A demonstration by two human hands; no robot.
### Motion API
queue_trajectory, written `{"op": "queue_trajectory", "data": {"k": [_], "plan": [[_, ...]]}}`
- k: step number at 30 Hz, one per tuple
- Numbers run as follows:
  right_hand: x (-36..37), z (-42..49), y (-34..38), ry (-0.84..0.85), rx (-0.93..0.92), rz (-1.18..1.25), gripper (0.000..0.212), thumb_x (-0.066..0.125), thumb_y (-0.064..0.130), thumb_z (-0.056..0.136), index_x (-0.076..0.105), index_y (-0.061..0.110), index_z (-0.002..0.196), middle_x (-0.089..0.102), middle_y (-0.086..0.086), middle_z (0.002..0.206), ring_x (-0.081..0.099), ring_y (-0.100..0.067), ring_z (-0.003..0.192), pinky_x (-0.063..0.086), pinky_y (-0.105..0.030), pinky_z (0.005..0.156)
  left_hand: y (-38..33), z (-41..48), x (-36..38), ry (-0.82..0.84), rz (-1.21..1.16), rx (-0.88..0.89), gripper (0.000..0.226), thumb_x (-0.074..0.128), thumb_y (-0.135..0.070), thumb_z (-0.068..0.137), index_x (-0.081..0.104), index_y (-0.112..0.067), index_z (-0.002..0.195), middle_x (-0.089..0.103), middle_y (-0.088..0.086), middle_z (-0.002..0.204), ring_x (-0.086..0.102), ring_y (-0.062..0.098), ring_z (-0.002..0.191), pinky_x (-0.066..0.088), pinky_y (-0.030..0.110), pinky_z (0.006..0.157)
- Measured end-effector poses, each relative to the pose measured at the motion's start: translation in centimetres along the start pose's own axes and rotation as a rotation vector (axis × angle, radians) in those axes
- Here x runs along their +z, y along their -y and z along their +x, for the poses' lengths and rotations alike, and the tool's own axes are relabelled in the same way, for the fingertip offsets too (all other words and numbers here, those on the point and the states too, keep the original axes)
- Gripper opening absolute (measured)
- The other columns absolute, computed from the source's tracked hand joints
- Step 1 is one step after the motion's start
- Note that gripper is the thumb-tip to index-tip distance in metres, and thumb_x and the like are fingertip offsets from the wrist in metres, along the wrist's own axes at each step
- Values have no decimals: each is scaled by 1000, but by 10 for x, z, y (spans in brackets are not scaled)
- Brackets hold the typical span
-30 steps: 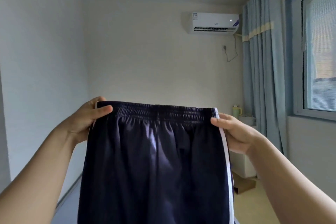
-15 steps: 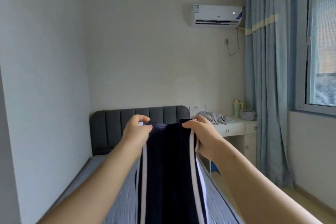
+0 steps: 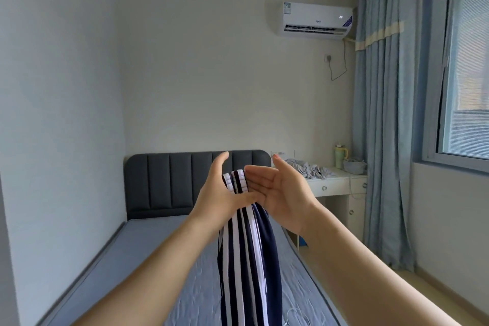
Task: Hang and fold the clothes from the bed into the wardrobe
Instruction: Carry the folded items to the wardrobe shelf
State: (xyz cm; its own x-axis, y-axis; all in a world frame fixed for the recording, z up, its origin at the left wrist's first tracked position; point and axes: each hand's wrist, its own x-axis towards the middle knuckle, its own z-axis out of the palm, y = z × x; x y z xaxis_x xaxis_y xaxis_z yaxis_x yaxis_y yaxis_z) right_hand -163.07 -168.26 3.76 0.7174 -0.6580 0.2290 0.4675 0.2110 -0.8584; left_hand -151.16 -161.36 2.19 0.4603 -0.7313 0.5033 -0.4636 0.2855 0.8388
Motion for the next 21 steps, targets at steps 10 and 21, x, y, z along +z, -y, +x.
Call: {"op": "queue_trajectory", "data": {"k": [10,21], "plan": [[7,11,-8,-61,-250,-360,55,71,13,80,48,33,125,60,3,117,62,-12,105,51,-28,88,-23,17,-55,-99,-436,-120,35,48,9,72,45,-22,88,46,3,77,48,17,67,41,30,60],[51,24,2,56,-438,-579,13,69,24,82,58,25,77,61,13,62,59,2,55,47,-15,48,-33,6,-114,156,45,14,16,54,-14,91,51,-29,96,54,0,91,58,6,74,50,21,66]]}}
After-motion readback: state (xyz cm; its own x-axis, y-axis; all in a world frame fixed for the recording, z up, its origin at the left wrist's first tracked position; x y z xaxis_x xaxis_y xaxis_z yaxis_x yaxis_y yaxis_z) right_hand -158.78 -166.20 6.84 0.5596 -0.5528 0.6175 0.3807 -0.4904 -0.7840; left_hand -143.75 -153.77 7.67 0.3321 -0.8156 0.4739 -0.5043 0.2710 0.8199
